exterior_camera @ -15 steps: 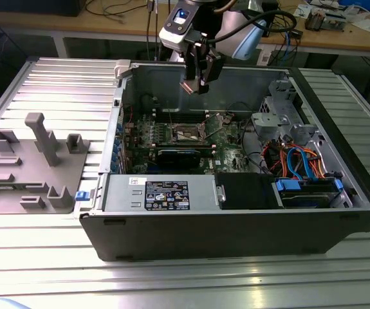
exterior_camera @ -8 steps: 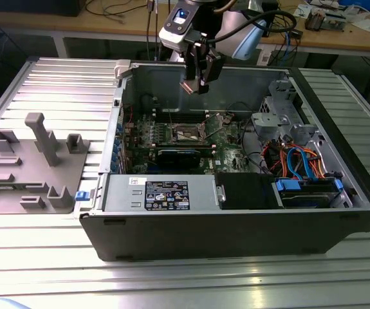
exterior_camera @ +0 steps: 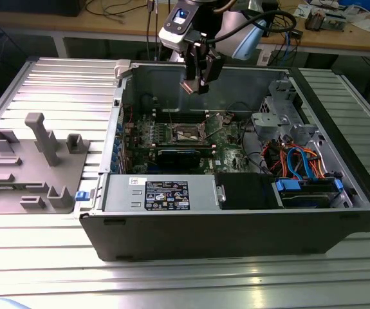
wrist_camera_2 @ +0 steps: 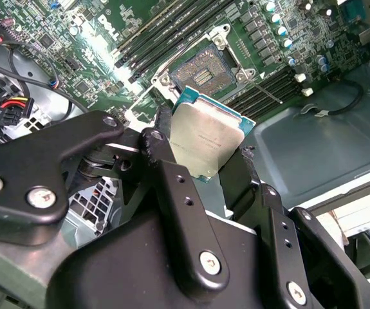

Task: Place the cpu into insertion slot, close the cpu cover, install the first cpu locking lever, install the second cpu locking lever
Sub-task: 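Place the cpu into insertion slot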

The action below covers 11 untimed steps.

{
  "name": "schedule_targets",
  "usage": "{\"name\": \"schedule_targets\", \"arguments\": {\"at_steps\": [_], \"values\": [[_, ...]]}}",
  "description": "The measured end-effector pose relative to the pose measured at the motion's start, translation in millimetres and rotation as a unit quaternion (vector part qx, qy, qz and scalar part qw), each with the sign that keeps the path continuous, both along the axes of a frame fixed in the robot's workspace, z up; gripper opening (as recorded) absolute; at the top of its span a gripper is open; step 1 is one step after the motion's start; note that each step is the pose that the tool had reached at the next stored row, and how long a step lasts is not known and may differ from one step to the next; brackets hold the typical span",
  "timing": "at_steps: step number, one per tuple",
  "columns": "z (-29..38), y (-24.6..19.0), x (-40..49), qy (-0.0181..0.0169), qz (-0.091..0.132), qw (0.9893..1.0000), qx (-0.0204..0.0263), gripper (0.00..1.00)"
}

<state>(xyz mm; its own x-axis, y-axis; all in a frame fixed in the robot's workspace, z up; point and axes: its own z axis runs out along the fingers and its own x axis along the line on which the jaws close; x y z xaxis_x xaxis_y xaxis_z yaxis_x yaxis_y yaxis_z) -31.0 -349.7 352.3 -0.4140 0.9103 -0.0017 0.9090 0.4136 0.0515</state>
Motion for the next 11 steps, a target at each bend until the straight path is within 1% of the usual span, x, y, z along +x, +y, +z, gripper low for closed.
{"name": "schedule_targets", "arguments": {"at_steps": [11], "values": [[-0.1, 0.0, 0.0, 0.0, -0.004, 1.0, -0.0003, 0.54]]}}
